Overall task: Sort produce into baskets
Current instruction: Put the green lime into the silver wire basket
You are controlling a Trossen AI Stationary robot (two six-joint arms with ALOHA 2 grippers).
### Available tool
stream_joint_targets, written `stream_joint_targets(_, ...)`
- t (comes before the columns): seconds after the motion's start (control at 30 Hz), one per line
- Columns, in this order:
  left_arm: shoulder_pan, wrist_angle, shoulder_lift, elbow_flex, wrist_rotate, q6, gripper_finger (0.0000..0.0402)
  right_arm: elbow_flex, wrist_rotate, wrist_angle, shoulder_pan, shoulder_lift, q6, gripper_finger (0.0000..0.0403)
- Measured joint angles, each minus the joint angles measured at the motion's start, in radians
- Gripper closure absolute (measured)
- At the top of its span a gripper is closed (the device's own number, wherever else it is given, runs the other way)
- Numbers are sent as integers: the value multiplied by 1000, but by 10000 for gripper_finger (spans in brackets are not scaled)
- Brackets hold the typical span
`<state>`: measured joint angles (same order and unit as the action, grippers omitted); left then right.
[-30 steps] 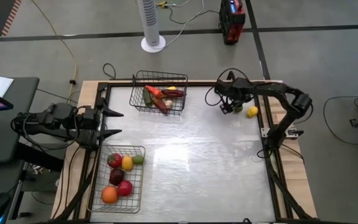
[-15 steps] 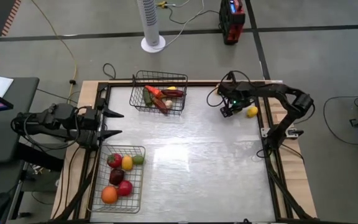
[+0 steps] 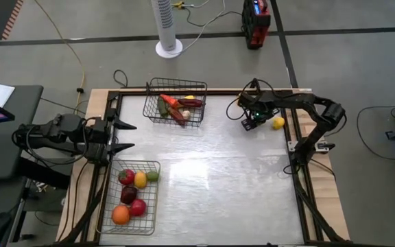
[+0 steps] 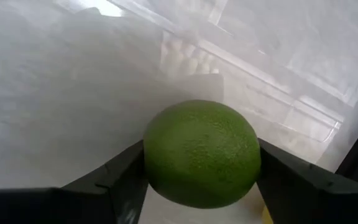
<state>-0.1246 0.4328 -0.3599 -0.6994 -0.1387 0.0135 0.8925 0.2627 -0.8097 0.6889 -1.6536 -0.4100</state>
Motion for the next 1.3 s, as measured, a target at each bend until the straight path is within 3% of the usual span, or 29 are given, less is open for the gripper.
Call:
stream_joint_targets(0.23, 0, 3, 0, 0, 0, 1, 123, 34, -46, -32, -85, -4, -43, 137)
stream_joint_targets(0.57, 0, 1, 0, 0, 0, 12, 123, 225, -108, 42, -459, -2, -185, 140)
stream_joint_targets(0.8, 0, -46, 0, 0, 17, 21, 123, 298, -85, 452, -702, -14, -209, 141)
stream_joint_targets(0.97, 0, -80, 0, 0, 112, 20, 123, 367, -78, 740, -806, -87, -108, 141)
stream_joint_targets(1.07, 0, -122, -1, 0, 117, 15, 123, 442, -66, 892, -840, -175, -29, 141)
stream_joint_targets(1.3, 0, -144, -24, 2, 104, -6, 123, 730, -117, 988, -873, -431, 143, 126)
